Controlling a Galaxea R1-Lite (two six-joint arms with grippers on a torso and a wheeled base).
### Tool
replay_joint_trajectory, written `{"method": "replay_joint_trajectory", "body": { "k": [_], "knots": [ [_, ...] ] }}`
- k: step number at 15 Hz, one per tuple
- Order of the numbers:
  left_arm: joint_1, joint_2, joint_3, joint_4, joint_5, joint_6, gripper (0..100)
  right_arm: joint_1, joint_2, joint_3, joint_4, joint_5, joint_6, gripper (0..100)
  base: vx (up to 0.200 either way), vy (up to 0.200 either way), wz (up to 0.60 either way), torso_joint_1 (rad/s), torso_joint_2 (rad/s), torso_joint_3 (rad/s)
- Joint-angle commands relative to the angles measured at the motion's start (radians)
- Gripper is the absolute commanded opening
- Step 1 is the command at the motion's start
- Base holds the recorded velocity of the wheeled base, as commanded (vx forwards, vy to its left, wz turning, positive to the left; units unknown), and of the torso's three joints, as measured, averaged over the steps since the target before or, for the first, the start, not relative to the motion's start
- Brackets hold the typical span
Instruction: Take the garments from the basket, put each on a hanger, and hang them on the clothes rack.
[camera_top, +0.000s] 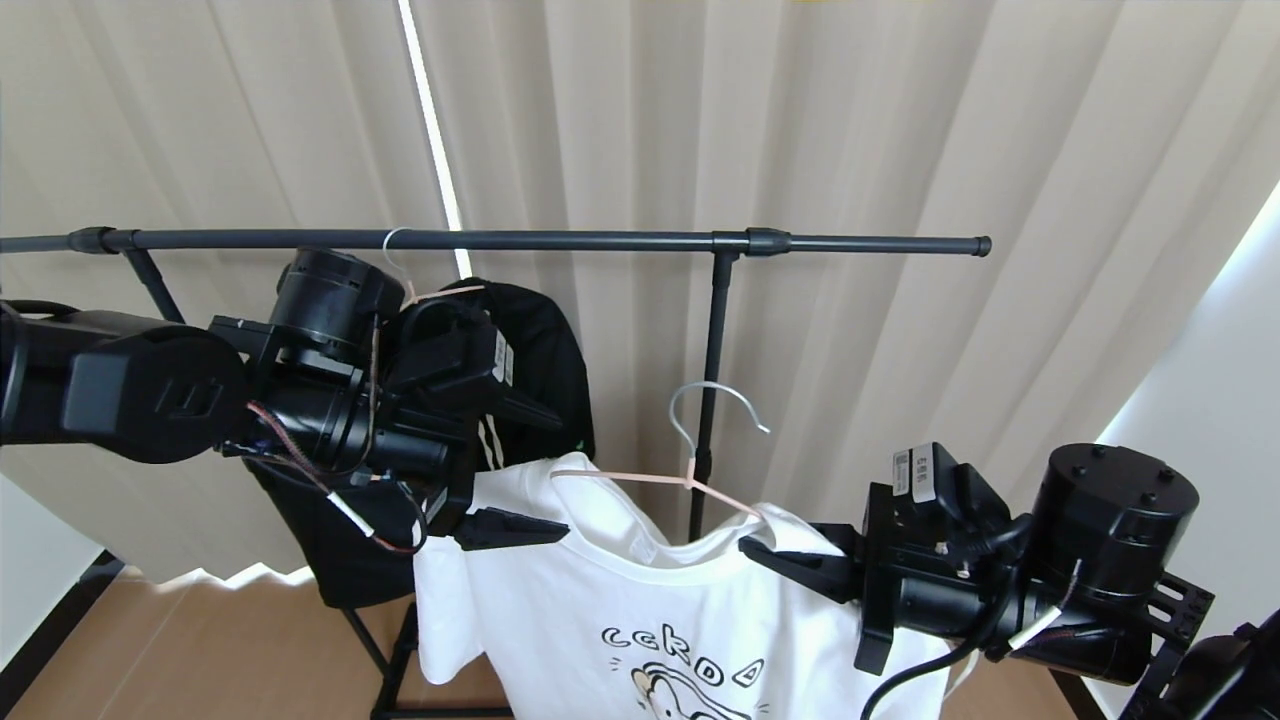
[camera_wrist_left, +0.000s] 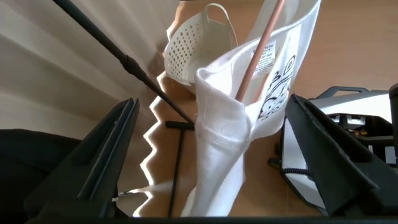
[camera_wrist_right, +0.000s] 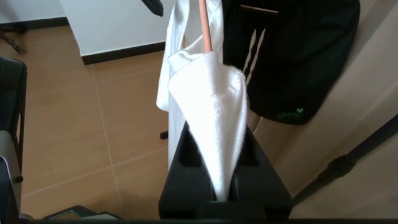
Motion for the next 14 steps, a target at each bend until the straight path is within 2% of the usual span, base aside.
{"method": "replay_joint_trajectory", "body": {
  "k": [1, 14],
  "knots": [
    [0.0, 0.017, -0.003, 0.0, 0.0, 0.0, 100, 0.007, -0.005, 0.002, -0.001, 0.005, 0.0, 0, 0.0, 0.0, 0.0, 0.0, 0.0, 0.0],
    [-0.023, 0.023, 0.044, -0.001, -0.03, 0.006, 100, 0.026, -0.066, 0.015, 0.001, 0.007, 0.0, 0, 0.0, 0.0, 0.0, 0.0, 0.0, 0.0]
  ]
}}
